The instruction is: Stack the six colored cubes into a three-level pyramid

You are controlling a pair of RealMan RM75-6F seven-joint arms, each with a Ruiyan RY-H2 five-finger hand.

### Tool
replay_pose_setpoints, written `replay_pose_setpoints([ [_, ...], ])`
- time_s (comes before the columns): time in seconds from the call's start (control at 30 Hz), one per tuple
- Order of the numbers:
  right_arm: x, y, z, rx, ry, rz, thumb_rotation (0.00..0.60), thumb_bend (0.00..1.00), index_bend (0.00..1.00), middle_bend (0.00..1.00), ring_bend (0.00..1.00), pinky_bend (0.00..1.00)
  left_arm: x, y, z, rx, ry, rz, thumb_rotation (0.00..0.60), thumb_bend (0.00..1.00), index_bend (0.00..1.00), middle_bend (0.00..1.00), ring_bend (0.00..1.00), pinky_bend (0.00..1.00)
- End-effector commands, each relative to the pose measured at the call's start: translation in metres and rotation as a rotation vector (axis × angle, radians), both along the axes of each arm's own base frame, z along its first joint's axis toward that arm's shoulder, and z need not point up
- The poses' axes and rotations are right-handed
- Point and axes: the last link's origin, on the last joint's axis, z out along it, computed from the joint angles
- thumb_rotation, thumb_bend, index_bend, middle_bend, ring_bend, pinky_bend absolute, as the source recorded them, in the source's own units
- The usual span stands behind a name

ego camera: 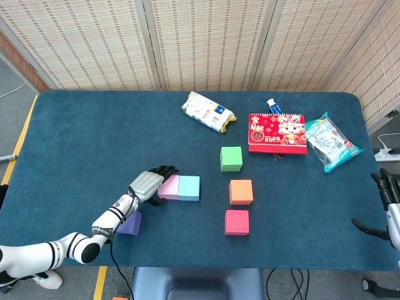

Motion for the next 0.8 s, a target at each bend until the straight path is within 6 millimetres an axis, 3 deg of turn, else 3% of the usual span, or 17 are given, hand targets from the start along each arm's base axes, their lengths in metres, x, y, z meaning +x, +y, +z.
replay_pose_setpoints([
  [0.03,0.009,-0.01,-0.006,0.055,-0.012,0.036,0.6,0.11,0.0,0.01,0.0,0.09,-0.003,-0.003,0.016,0.04,-0.024,-0.006,0.6,0.35,0.0,0.0,0.0,0.13],
  [0.13,0.019,-0.025,-0.016,0.125,-0.034,0.075,0.6,0.11,0.0,0.01,0.0,0.15,-0.009,-0.005,0.032,0.093,-0.04,-0.013,0.6,0.35,0.0,0.0,0.0,0.11],
  [0.23,0.032,-0.046,-0.033,0.222,-0.059,0.114,0.6,0.11,0.0,0.08,0.01,0.22,-0.019,-0.009,0.049,0.16,-0.039,-0.027,0.6,0.35,0.0,0.0,0.0,0.09],
  [0.4,0.056,-0.086,-0.067,0.375,-0.104,0.135,0.6,0.11,0.18,0.22,0.12,0.35,-0.039,-0.021,0.073,0.252,-0.043,-0.04,0.6,0.35,0.0,0.0,0.0,0.09],
  [0.53,0.071,-0.11,-0.094,0.461,-0.114,0.123,0.6,0.11,0.21,0.23,0.13,0.37,-0.054,-0.032,0.086,0.287,-0.056,-0.039,0.6,0.35,0.01,0.0,0.0,0.09],
  [0.8,0.093,-0.137,-0.143,0.588,-0.094,0.091,0.6,0.11,0.22,0.23,0.13,0.37,-0.079,-0.051,0.107,0.327,-0.07,-0.028,0.6,0.35,0.01,0.0,0.0,0.09],
])
